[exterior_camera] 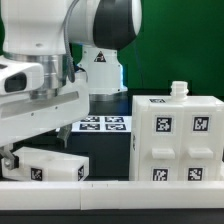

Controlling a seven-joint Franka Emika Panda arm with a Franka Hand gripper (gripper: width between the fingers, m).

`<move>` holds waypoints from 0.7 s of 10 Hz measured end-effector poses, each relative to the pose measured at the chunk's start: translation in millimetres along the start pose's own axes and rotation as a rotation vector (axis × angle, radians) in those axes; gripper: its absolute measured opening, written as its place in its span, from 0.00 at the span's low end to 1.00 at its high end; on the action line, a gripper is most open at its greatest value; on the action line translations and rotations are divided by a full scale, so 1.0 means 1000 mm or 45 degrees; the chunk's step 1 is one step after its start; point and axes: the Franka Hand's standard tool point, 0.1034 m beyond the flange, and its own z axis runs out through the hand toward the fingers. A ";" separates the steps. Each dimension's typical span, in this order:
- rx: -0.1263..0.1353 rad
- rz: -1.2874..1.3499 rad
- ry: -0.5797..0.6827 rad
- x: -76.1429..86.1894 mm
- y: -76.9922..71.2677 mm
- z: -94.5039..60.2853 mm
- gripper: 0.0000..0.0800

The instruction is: Assemble cabinet

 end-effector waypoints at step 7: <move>-0.016 -0.072 0.011 -0.001 -0.005 -0.005 0.69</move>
Offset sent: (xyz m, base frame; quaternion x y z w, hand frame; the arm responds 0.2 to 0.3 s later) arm 0.0000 0.0000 0.0000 0.0000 0.0000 0.0000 1.0000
